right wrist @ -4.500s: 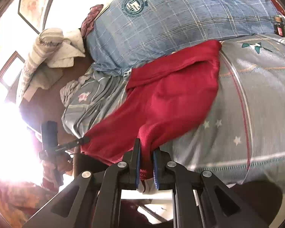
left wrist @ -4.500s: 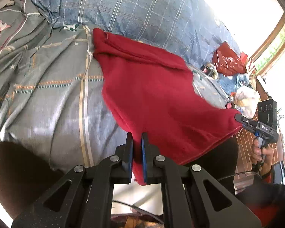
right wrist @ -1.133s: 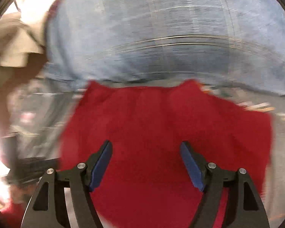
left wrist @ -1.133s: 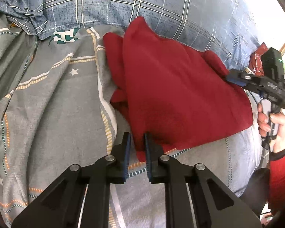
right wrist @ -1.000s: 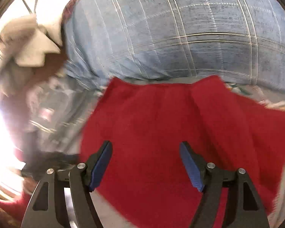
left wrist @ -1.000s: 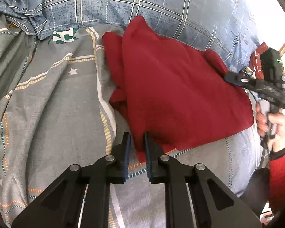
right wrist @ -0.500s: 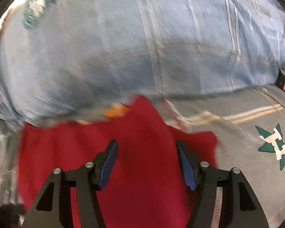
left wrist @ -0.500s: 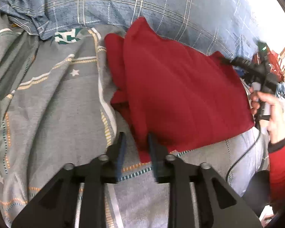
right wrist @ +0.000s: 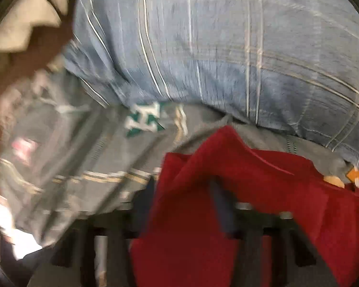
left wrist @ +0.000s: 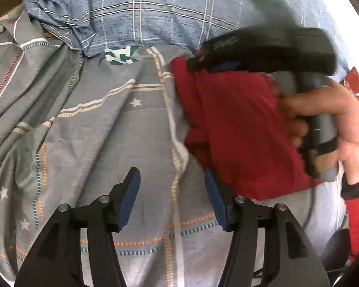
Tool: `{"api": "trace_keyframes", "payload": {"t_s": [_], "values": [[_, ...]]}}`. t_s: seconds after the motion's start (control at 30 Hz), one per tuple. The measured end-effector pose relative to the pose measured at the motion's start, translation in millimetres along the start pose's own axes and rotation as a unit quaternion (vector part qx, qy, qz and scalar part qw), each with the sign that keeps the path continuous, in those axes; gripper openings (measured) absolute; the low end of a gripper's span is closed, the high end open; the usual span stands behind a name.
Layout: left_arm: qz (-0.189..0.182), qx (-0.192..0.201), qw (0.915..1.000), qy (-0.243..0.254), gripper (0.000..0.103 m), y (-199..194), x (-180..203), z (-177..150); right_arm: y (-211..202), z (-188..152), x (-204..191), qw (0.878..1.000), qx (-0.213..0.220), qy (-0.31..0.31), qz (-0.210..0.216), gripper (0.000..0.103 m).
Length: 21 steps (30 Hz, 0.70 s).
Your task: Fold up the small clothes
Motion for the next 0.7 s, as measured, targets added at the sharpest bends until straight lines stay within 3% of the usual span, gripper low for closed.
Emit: {"api": "trace_keyframes", "payload": {"t_s": [0.1,0.2,0.3,0.37,0.43,0.5,0.63,0.7], "values": [[-0.001,-0.001,1.0,-0.007,0.055,1,-1,4,32,-2,3,1.0,-0.015,0.007,-0.015,0.037],[0.001,0.004,1.0,-0.004,0.055,0,-1,6,34,0,0,0.999,-0.012,-0.009,-0.035,0.04],[0.002,-0.01,0.9999,-0.007,0.055,-1,-1,3,21,-2,-3,1.0,-0.01,-0.005,-0.015,0.042],[0.002,-0.008,0.9999,-0.007,0.055,-4,0,2,4,-5,-3,1.0,0.003,0.003,-0.005,0.047],[0.002,-0.008,1.0,-0.006,0.055,-4,0,2,-14,-6,-4,1.0,0.017,0.005,-0.004,0.059],[0.002,-0.008,1.0,-0.005,0.055,-5,1,1,-28,-14,-5,1.0,0.026,0.003,-0.009,0.063],[-0.001,-0.006,1.0,-0.001,0.055,-7,6,0,-19,-37,5,0.999,-0.004,0.006,-0.033,0.063],[0.0,-0.007,1.0,-0.002,0.055,-7,6,-1,-15,-47,10,1.0,-0.001,0.02,-0.02,0.066]]}}
Point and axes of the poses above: each gripper's, at about its wrist camera, not at the fingertips, and y roughly the way its jaws point, x to its right, z to its top, the point moved 10 cm from there along y, roughly the way its jaws point, and after that the axes turned 15 degrees about -y, right-handed, at the moved point
